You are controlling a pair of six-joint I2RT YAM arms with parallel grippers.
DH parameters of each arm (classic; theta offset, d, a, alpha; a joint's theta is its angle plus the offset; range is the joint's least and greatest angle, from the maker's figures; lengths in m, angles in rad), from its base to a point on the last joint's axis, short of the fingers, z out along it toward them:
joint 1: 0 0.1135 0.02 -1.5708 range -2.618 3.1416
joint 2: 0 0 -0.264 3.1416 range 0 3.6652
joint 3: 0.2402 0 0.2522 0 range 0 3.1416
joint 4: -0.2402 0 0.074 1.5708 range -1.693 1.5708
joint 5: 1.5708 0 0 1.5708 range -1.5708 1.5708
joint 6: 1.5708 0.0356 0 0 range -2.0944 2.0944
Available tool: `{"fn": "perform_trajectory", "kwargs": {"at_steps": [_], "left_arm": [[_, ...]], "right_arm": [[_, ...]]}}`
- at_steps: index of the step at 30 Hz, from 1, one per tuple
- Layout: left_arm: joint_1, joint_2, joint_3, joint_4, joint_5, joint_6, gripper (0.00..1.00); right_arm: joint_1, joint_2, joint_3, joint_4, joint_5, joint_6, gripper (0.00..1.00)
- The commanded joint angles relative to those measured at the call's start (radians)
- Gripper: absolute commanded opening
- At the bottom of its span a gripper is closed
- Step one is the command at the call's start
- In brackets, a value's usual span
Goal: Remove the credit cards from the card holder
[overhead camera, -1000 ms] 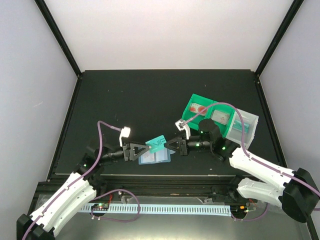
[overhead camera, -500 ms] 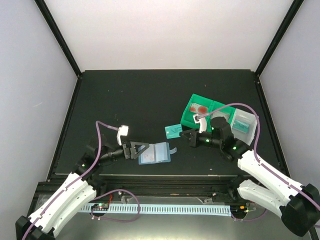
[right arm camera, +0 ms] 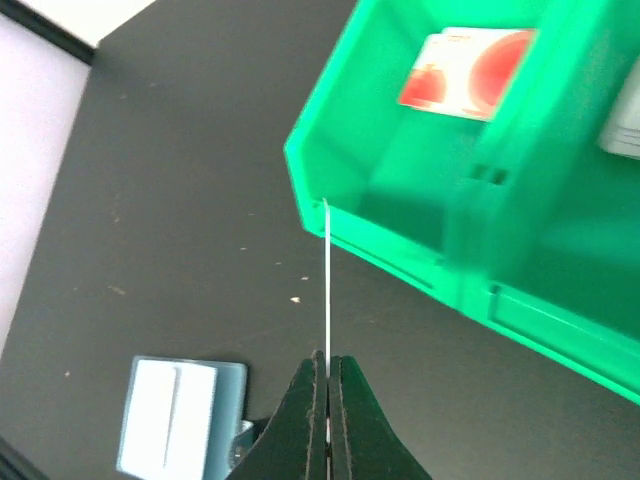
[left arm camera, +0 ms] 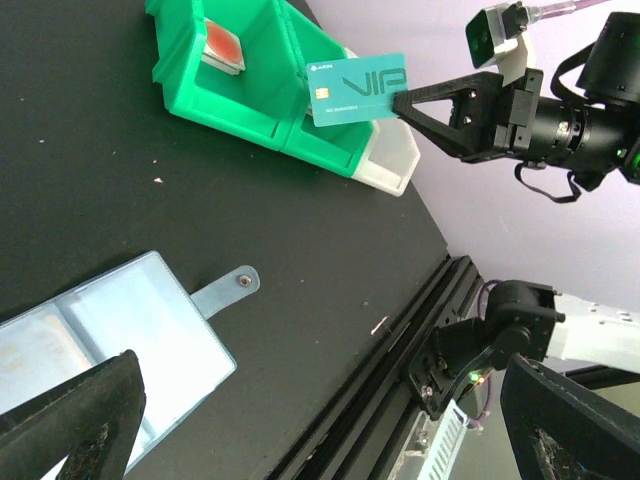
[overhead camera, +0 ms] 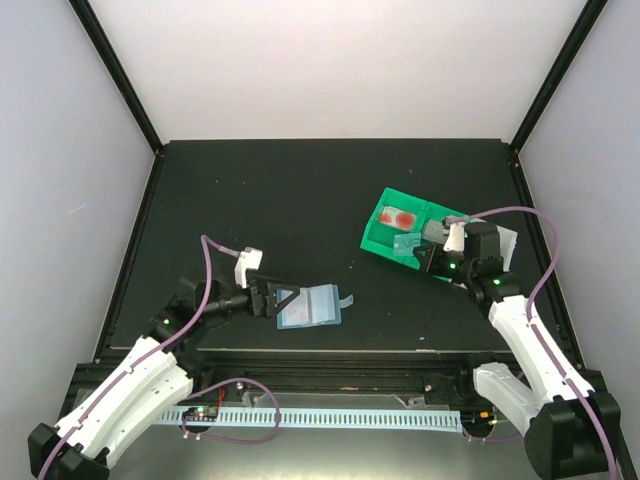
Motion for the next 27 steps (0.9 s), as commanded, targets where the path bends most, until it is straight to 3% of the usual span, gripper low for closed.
{"fn": "perform_trajectory", "kwargs": {"at_steps": [1,6,12,15,27], "left_arm": [[0.005,0.020,0.069,-0.055,-0.008,0.083,0.99],[0.004,0.016,0.070,-0.070,-0.011,0.083,0.99],[0.004,0.002,0.062,-0.085,0.020,0.077,0.99],[0.005,-0.003,0.054,-0.085,0.020,0.067,0.99],[0.004,0.033,0.051,-0.078,0.075,0.053,0.99]], "right_arm": [[-0.087,0.025,0.056,-0.096,-0.003,-0.078,0.01],[-0.199,0.043,0.125,-0.173,0.002,-0.099,0.01],[-0.258,0.002,0.204,-0.257,0.164,-0.128,0.01],[-0.311,-0.013,0.223,-0.269,0.173,-0.133,0.01],[-0.379,0.015,0.300,-0.316,0.422,-0.180,0.01]]}}
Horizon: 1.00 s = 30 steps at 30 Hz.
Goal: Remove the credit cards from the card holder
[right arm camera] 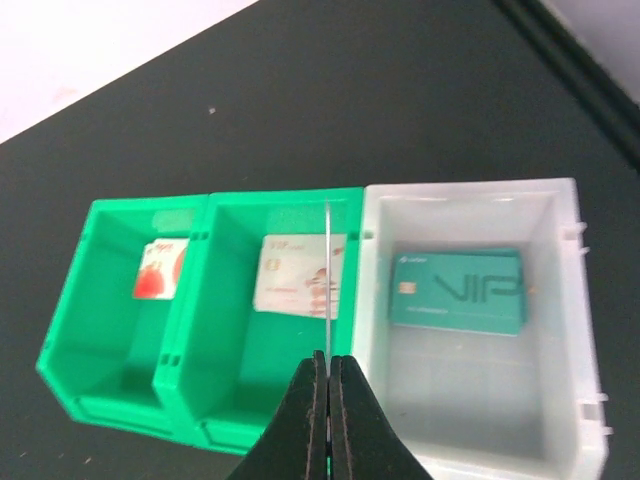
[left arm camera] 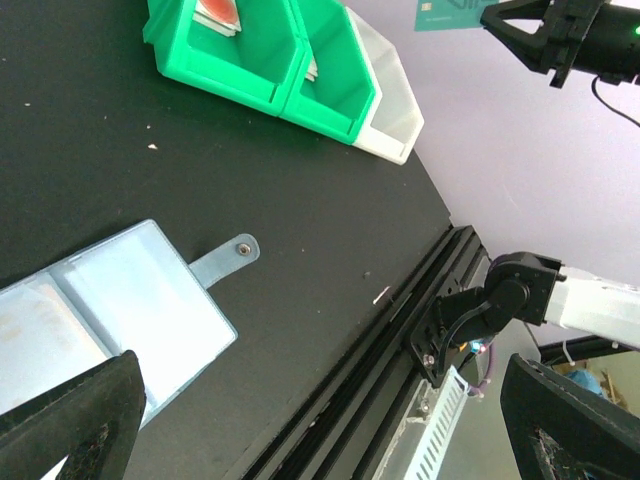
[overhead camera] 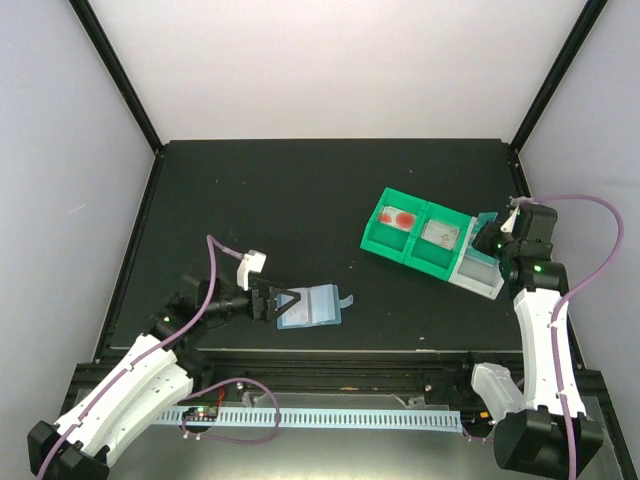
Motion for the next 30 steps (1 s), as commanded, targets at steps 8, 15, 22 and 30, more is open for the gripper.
{"fn": "perform_trajectory", "kwargs": {"at_steps": [8,15,22,30], "left_arm": [[0.004,0.015,0.025,0.005,0.035,-0.003,0.99],[0.005,0.031,0.029,0.000,0.028,-0.002,0.99],[0.005,0.033,0.029,-0.001,0.014,-0.006,0.99],[0.004,0.036,0.024,-0.006,0.003,-0.010,0.99]], "right_arm": [[-0.079,0.125,-0.010,0.041,0.068,-0.040,0.01],[-0.099,0.229,-0.026,0.113,-0.021,-0.043,0.01],[-0.123,0.308,-0.031,0.171,-0.079,-0.058,0.01],[-0.136,0.390,-0.052,0.230,-0.154,-0.069,0.02]]}}
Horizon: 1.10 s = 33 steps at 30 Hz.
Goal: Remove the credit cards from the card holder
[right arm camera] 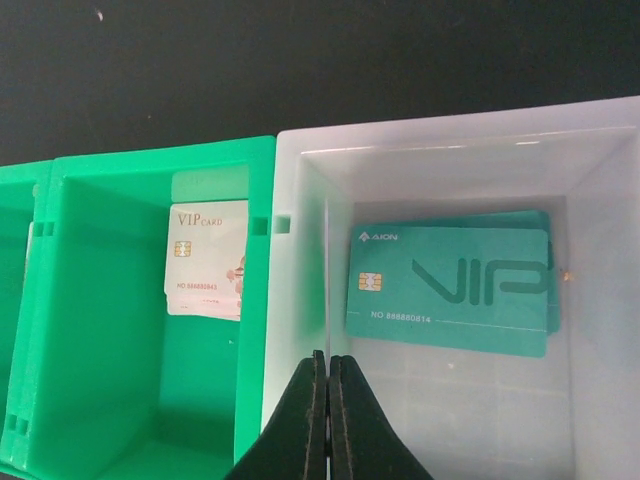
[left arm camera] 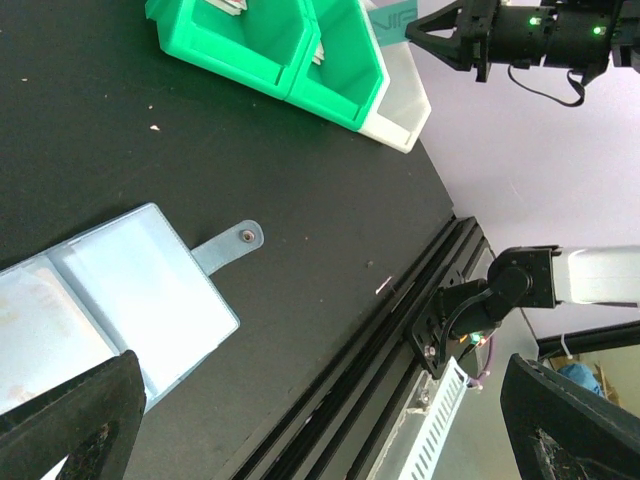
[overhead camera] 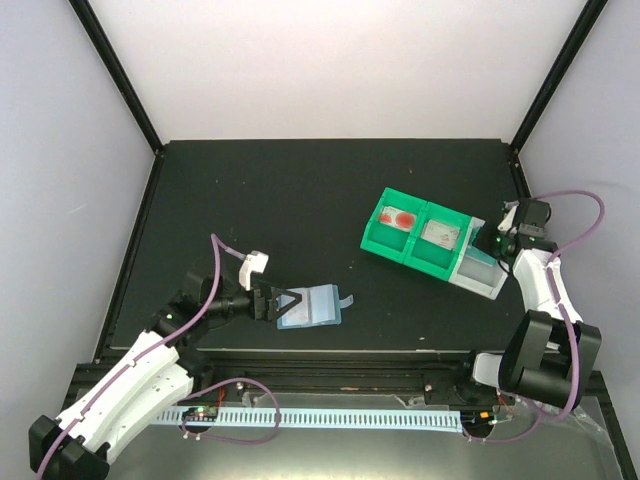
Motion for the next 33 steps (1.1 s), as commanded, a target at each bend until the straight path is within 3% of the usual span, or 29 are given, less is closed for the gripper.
{"fn": "perform_trajectory", "kwargs": {"at_steps": [1,21,33], "left_arm": [[0.006,0.007,0.024,-0.002,-0.014,-0.010,0.99],[0.006,0.021,0.028,0.003,-0.017,-0.009,0.99],[0.006,0.020,0.029,-0.002,-0.019,-0.009,0.99]], "right_arm": [[-0.008,0.035,-0.017,0.062,-0.053,-0.017,0.02],[-0.033,0.155,-0.010,0.118,-0.083,-0.011,0.08],[-0.033,0.169,0.016,0.098,0.026,-0.005,0.09]]}}
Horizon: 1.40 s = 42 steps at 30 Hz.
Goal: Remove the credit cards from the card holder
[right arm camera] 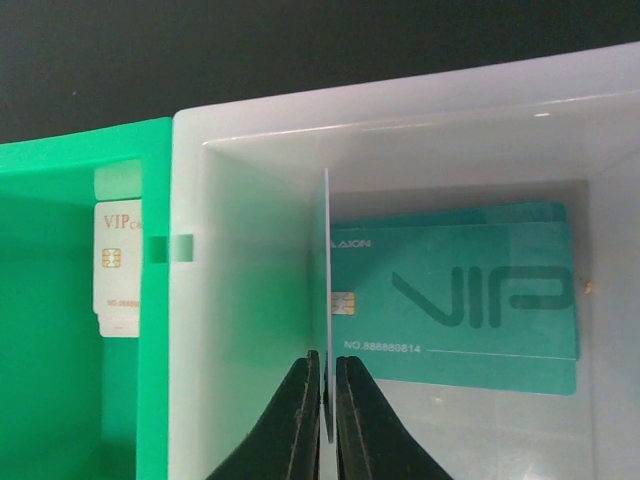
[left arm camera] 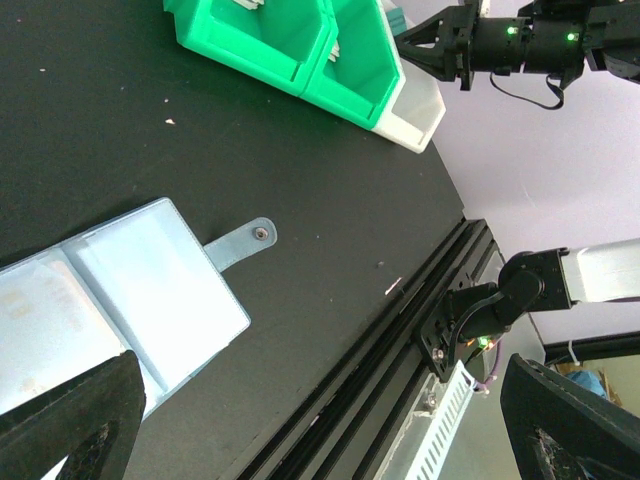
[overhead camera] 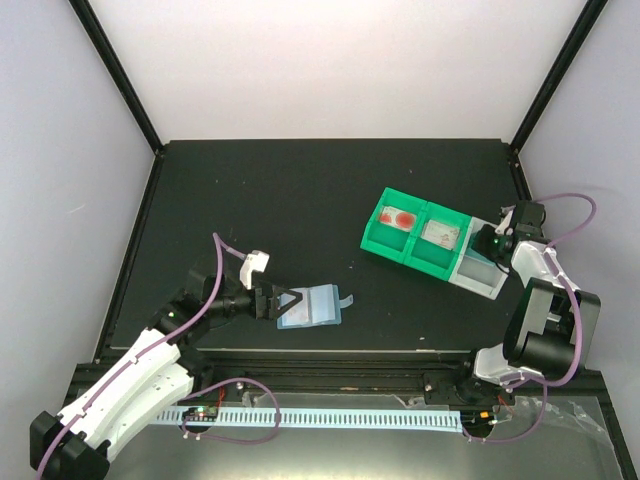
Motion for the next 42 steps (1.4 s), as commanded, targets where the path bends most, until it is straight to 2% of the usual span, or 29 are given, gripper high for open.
{"fn": "perform_trajectory", "kwargs": {"at_steps": [1,11,21,31,36,42], "left_arm": [[0.006,-0.004,0.029,-0.003,-0.003,-0.002,0.99],[0.006,-0.007,0.030,-0.006,-0.004,-0.005,0.99],[0.006,0.022,0.024,-0.011,-0.031,-0.007,0.99],[0.007,0.109,0.038,-0.019,0.012,0.009,0.99],[0.006,0.193,0.049,-0.048,0.013,0.021,0.99],[0.006,0.302,0.029,0.006,0.009,0.014,0.98]], "right_arm": [[-0.008,-0.004,0.034,0.000,0.075,-0.002,0.09],[-0.008,-0.006,0.049,-0.006,0.144,0.004,0.09],[-0.008,-0.003,0.076,-0.044,0.224,0.058,0.19],[-0.006,-0.056,0.100,-0.105,0.288,0.172,0.23],[0.016,-0.107,0.074,-0.116,0.146,0.154,0.27],[0.039,-0.212,0.030,-0.164,0.035,0.153,0.29]]}}
